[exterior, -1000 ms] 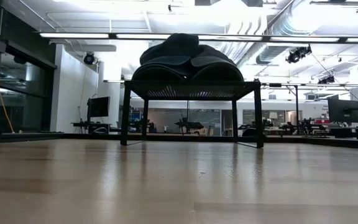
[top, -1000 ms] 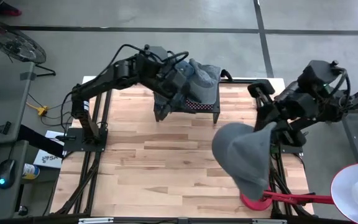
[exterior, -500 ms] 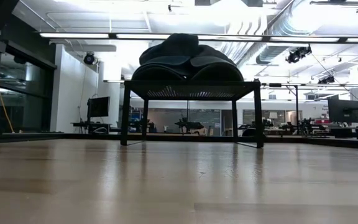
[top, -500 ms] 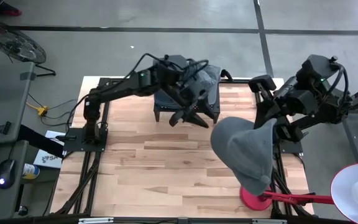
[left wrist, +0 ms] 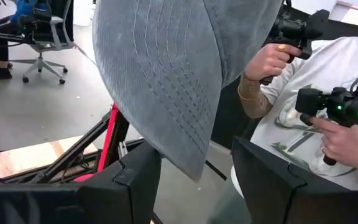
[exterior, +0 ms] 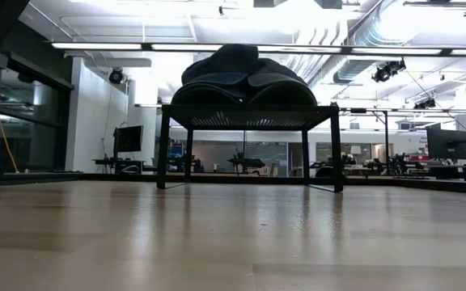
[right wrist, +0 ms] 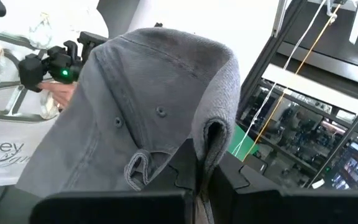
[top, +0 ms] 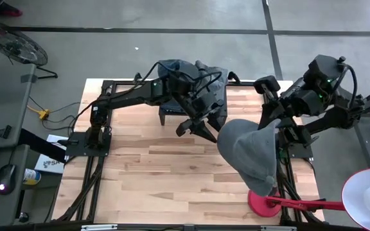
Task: Pick & Place hat
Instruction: Stack the gray cap on the gray cap on the shelf
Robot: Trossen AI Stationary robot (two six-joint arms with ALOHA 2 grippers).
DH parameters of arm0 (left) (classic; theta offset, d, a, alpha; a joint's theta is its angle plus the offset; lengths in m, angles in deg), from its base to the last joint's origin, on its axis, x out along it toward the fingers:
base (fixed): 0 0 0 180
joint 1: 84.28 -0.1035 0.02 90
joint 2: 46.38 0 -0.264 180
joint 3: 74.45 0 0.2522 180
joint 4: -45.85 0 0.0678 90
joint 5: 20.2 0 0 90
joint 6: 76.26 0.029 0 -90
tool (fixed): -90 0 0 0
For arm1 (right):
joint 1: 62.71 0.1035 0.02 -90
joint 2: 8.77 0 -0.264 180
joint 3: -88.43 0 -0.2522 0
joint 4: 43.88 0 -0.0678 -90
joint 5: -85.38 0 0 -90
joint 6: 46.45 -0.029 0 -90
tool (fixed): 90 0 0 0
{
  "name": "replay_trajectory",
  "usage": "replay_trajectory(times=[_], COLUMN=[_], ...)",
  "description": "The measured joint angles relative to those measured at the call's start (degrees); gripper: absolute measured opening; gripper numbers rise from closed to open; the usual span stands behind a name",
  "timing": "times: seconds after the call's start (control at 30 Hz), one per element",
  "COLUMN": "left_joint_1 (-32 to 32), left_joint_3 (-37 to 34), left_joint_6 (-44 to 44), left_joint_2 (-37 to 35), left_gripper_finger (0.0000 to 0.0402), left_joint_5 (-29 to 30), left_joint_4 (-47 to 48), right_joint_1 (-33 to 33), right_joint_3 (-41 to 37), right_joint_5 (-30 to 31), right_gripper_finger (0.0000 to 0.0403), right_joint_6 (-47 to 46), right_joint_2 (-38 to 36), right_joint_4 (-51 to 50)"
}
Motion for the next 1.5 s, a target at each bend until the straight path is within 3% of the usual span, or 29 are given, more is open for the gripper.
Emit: replay_trajectory(times=[0.27, 0.67, 0.8, 0.9, 1.17, 1.5], left_joint_1=[1.0, 0.9, 0.9, 0.8, 0.6, -2.5], left_joint_3=[0.0, 0.0, 0.0, 0.0, 0.0, 0.0], left_joint_6=[-1.4, -1.2, -0.4, 0.1, 2.7, 13.2], left_joint_2=[0.0, 0.0, 0.0, 0.0, -0.3, -7.6], left_gripper_finger=[0.0176, 0.0014, 0.0016, 0.0009, 0.0006, 0.0006], left_joint_5=[0.6, 1.7, 1.5, 1.7, 3.7, 16.8], left_joint_4=[-0.2, 0.0, 0.1, 0.1, 2.6, 23.3], right_joint_1=[-1.5, -3.9, -4.0, -4.0, -4.0, -4.1], right_joint_3=[0.0, 0.0, 0.0, 0.0, 0.0, 0.0], right_joint_5=[0.1, 0.4, 1.5, 3.7, 16.2, 42.7], right_gripper_finger=[0.0008, 0.0008, 0.0012, 0.004, 0.011, 0.0162], right_joint_6=[-1.4, -5.0, -7.2, -10.0, -14.6, -14.5], right_joint_2=[0.0, 0.0, 0.0, -0.1, -1.0, -4.1], right_joint_4=[-1.0, -2.8, -2.8, -2.8, -2.2, -4.2])
